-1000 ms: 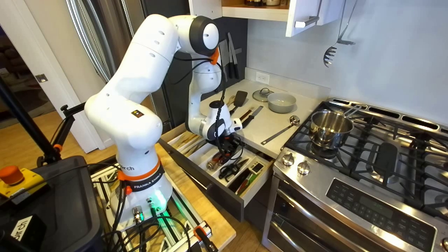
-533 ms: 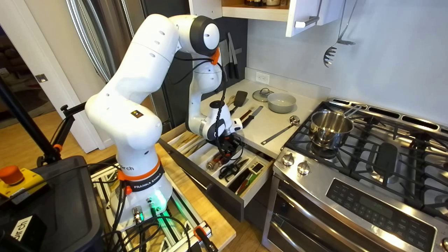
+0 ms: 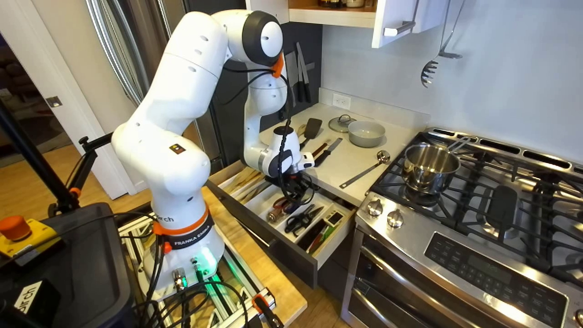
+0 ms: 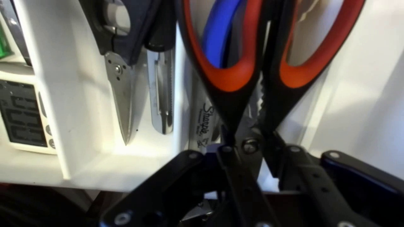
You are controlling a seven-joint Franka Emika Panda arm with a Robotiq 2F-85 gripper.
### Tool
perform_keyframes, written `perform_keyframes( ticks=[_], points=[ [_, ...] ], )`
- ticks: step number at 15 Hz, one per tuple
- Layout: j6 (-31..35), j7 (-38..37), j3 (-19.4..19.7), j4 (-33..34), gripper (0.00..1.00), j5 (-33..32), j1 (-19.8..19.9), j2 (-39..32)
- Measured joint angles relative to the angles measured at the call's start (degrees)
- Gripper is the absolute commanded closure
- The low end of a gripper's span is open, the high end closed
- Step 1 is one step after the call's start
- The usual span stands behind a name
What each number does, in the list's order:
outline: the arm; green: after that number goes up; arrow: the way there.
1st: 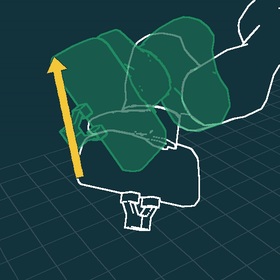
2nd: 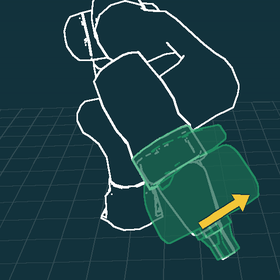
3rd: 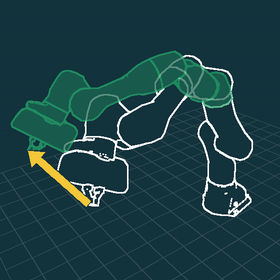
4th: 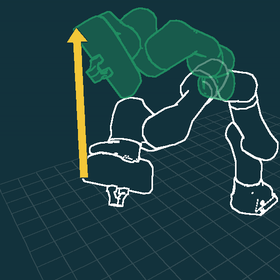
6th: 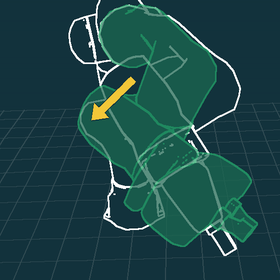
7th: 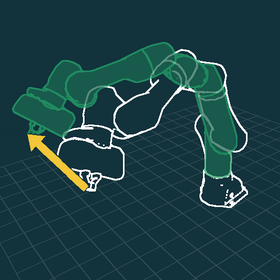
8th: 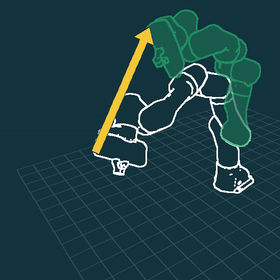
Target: Place the red pair of scissors on the right side and the black pair of scissors on the left side of the drawer
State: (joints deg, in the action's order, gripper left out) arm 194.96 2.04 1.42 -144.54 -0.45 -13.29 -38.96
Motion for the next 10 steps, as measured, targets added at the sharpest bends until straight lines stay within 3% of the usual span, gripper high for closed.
perform_keyframes(
  ticks=[6, 10],
  points=[
    [-8.06, -2.14, -1.71, -1.14, 0.93, 0.05, 1.52, 4.16],
    [-12.68, -3.17, -0.37, -1.42, 0.93, 0.05, 0.71, 6.18]
  ],
)
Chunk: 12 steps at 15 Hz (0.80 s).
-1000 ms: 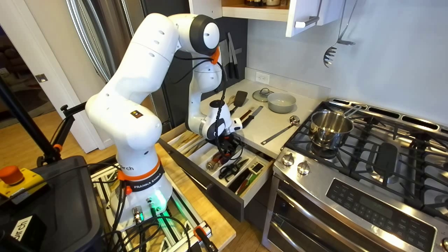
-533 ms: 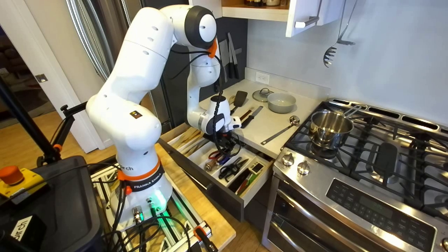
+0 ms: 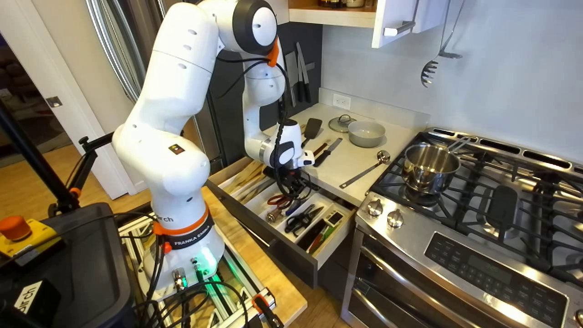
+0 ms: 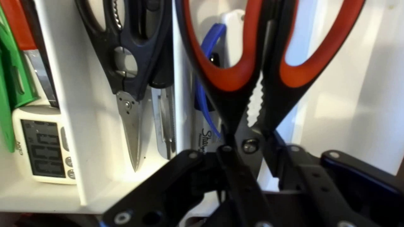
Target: Place the red pair of scissors on the right side and the black pair of scissors on the left side of the drawer
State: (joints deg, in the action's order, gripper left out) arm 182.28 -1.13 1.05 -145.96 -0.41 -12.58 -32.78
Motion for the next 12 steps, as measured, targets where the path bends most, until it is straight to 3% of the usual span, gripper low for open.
perform_keyframes(
  ticks=[6, 12],
  points=[
    [-5.46, 0.04, 7.26, -0.77, 0.93, -0.88, -4.61, 1.57],
    [-0.93, 0.22, 12.83, -4.23, 0.93, -3.41, -7.40, 2.07]
  ],
)
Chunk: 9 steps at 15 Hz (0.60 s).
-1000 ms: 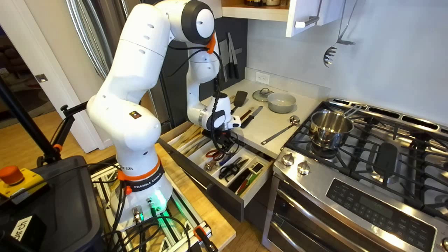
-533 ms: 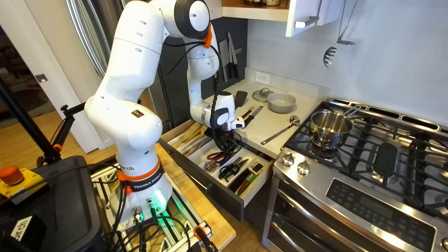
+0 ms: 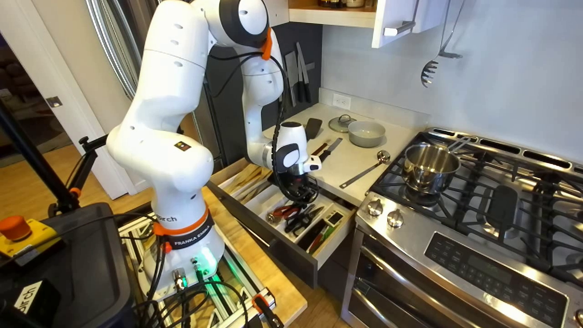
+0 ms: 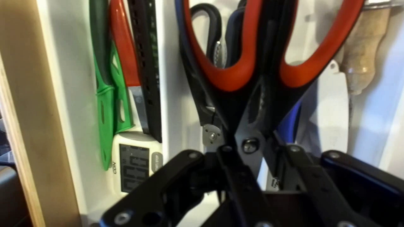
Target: Place the red pair of scissors on the right side and the black pair of scissors on the left side of the drawer
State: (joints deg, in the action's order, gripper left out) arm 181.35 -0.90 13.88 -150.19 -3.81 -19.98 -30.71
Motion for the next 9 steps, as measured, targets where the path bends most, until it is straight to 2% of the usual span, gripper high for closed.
perform_keyframes(
  ticks=[5, 9],
  points=[
    [8.38, 2.94, 4.62, -3.30, 0.93, 0.05, -1.07, -0.10],
    [13.23, 5.63, 4.89, -4.62, 0.93, 0.49, 0.98, -0.60]
  ],
)
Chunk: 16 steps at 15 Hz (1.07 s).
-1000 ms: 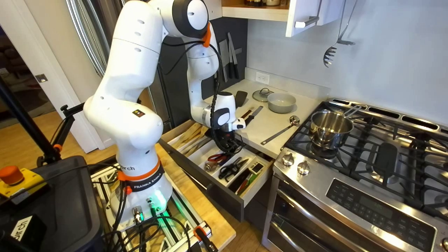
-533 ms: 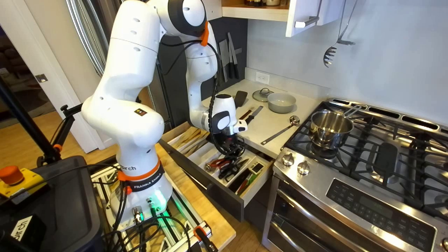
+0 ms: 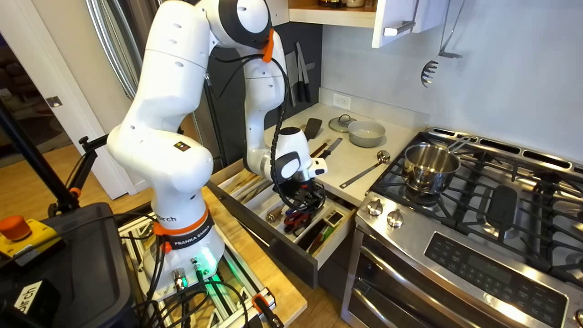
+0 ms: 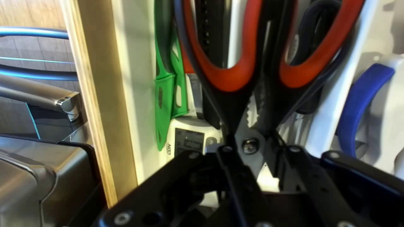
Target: Place the red pair of scissors on the right side and the black pair of scissors on the left side of the drawer
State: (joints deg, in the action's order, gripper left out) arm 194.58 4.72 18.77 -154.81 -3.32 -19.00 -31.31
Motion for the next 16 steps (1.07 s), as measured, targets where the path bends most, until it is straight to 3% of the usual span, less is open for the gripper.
perform_keyframes(
  ticks=[9, 13, 15, 16],
  points=[
    [5.60, 5.32, -7.22, 0.70, 0.93, -2.56, 15.72, -2.22],
    [7.05, 6.89, -8.25, 1.91, 0.93, -4.19, 20.10, -3.90],
    [8.34, 7.47, -8.35, 2.13, 0.87, -4.47, 21.24, -4.72],
    [8.94, 7.70, -8.42, 2.17, 0.91, -4.52, 21.60, -5.09]
  ],
)
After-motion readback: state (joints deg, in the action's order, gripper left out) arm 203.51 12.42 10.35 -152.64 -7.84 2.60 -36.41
